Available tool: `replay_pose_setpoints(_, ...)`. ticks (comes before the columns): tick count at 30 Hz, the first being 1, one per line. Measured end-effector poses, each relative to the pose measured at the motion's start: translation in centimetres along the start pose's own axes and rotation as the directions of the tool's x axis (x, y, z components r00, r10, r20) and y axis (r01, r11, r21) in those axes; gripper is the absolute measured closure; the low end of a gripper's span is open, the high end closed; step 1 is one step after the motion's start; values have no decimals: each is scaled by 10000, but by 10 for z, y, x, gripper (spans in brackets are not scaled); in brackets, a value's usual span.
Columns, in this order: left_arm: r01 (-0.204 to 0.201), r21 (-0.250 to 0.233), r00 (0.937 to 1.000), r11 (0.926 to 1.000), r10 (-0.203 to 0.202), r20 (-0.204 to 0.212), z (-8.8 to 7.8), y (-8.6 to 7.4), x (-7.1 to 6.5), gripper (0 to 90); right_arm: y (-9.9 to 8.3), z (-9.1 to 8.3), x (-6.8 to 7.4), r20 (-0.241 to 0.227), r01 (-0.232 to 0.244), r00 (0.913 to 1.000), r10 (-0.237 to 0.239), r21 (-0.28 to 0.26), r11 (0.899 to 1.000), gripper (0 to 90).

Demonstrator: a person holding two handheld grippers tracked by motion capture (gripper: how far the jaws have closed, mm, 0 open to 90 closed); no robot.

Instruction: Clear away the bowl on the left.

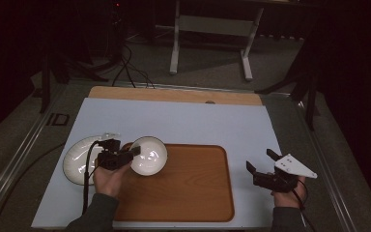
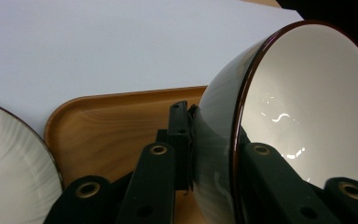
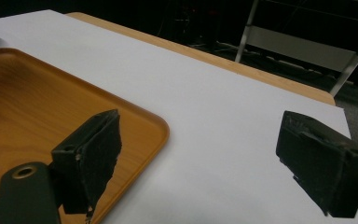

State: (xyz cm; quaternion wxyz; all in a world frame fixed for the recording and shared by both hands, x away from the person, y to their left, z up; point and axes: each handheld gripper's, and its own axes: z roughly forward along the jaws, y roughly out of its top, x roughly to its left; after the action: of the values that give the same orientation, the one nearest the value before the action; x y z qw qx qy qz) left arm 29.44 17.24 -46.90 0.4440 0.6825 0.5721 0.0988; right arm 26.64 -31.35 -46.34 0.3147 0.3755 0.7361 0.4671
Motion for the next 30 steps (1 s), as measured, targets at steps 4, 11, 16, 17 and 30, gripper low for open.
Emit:
replay_pose_setpoints(4, -42, 58, 10000, 10000, 41, 27, 3, -1, -3, 812, 0, 0, 0, -7, 9, 10000, -9, 1, 10000, 137)
replay_pose_setpoints(11, -119, 160, 9999, 9998, 118, 61, 9, -3, -9, 812, 0, 0, 0, -11, 20, 10000, -20, -4, 10000, 137)
replay_pose_setpoints(16, -187, 233, 9998, 9996, 185, 89, 12, -5, -12, 812, 0, 0, 0, -24, 17, 10000, -17, 11, 10000, 137)
replay_pose_setpoints(17, -192, 247, 9998, 9995, 190, 95, 13, -5, -13, 811, 0, 0, 0, -26, 25, 10000, -25, 17, 10000, 137)
replay_pose_setpoints(30, -372, 456, 9991, 9983, 362, 235, 22, -9, -20, 812, 0, 0, 0, -32, 31, 10000, -31, 11, 10000, 137)
